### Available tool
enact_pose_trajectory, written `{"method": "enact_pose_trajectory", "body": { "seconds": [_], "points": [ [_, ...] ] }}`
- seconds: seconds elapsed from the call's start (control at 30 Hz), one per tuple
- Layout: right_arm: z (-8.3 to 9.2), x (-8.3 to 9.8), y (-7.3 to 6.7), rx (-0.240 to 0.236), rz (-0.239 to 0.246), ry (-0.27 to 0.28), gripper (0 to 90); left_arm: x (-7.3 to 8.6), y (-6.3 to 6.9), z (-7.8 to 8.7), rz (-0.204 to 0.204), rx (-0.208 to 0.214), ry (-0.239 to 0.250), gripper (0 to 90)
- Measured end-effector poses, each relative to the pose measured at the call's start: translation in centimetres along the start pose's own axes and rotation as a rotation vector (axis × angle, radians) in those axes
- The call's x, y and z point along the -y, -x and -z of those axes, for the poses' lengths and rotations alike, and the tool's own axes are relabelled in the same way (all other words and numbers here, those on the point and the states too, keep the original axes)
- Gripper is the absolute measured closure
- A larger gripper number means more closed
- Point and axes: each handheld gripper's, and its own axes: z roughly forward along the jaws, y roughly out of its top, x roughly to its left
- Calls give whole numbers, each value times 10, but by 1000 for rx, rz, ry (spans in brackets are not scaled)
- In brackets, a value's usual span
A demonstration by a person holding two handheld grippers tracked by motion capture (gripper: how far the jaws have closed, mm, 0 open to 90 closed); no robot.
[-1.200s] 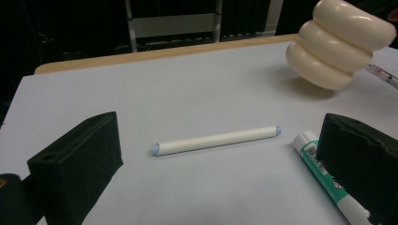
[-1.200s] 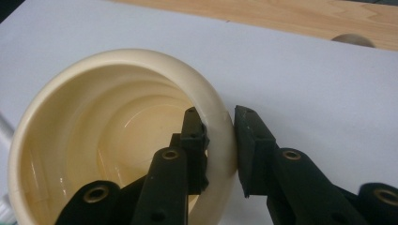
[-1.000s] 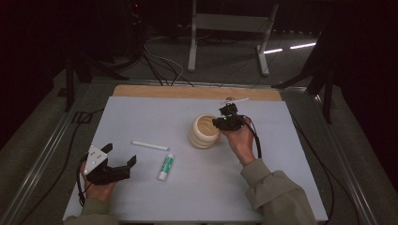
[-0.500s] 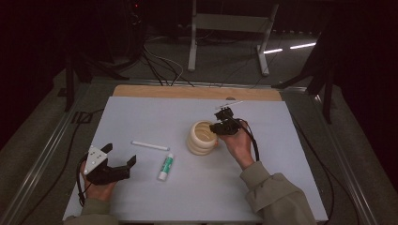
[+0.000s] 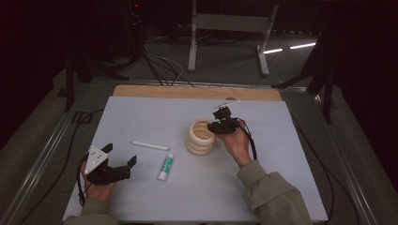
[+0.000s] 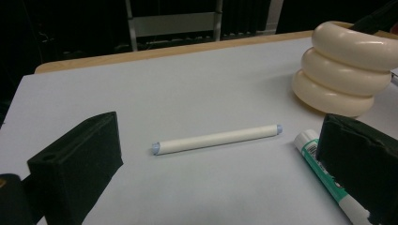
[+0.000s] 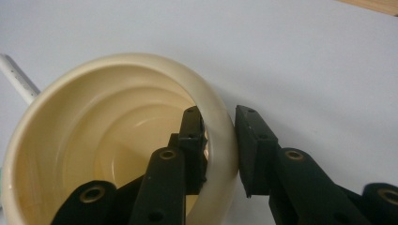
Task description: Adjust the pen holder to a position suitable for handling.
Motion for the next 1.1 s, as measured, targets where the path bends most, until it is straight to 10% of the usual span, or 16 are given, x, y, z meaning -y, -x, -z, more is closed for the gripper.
{"method": "enact_pose_trajectory", "body": {
  "seconds": [0.13, 0.43, 0.73, 1.1],
  "points": [
    [-3, 0, -1, -15, -4, 0, 716, 0, 0, 0, 0, -1, 0, 10],
    [-5, -1, -3, -56, -3, 77, 279, 0, -1, 0, 0, -1, -1, 10],
    [11, -1, -6, -73, 18, 152, 37, 1, 0, -1, -4, -1, -9, 10],
    [42, 13, -3, -19, 76, 260, 0, 1, -1, -3, 4, -7, -15, 10]
  ]
}}
